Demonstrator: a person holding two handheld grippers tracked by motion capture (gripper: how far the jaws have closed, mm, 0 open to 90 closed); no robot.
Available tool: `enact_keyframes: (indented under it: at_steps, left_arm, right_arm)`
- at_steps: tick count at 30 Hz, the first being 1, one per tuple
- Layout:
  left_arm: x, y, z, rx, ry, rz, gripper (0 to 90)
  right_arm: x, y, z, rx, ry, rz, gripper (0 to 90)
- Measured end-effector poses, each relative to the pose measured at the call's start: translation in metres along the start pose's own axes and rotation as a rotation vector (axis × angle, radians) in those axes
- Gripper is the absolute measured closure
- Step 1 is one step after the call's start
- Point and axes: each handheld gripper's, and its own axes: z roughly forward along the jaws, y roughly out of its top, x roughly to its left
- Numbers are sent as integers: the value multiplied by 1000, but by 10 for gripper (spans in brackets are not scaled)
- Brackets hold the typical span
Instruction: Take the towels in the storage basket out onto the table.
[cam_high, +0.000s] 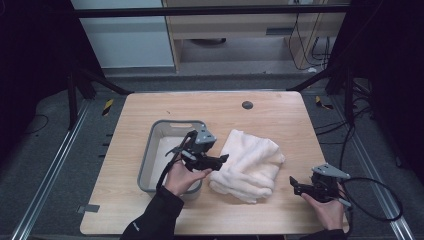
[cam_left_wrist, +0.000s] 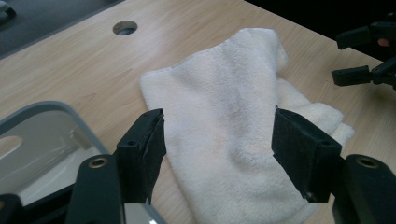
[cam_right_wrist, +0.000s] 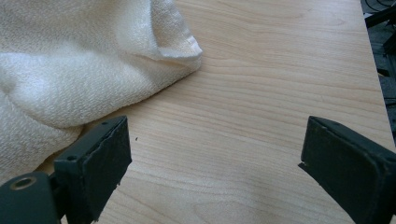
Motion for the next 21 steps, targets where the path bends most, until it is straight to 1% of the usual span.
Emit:
enact_keyframes:
  at_steps: [6,7,9,11,13,14,15,16,17,19,21]
  left_arm:
    - [18,-16,-25,-36,40,-24,377]
    - [18,-16,-25,-36,40,-24,380]
    - [28,-27,-38,-54,65,-38,382]
    - [34,-34,-47,-64,82,-49,384]
    - [37,-37,-50,-69,89,-56,386]
    - [42,-43,-56,-78,104,-65,386]
    - [47,-49,-63,-85,118,-79,386]
    - [47,-49,-63,-85,118,-79,386]
    - [52,-55,-69,-89,135,-91,386]
    - [59,-63,-76,-107,153,-115,387]
    - [64,-70,-81,-112,169,-127,387]
  right_arm:
    - [1,0,-1,-2,5,-5,105]
    - [1,0,-1,-2,5,-5,105]
    - [1,0,-1,-5,6,-5,116]
    - [1,0,-2,-10,2,-13,120]
    - [1,0,-2,-11,6,-5,124]
    - [1,0,-2,-10,7,-4,126]
    - [1,0,-2,-11,3,-15,134]
    - [1,0,-2,-10,3,-16,137]
    - [1,0,-2,-10,4,-17,140]
    - [1,0,-2,-13,6,-19,149]
    - [2,0,-2,-12,13,-16,158]
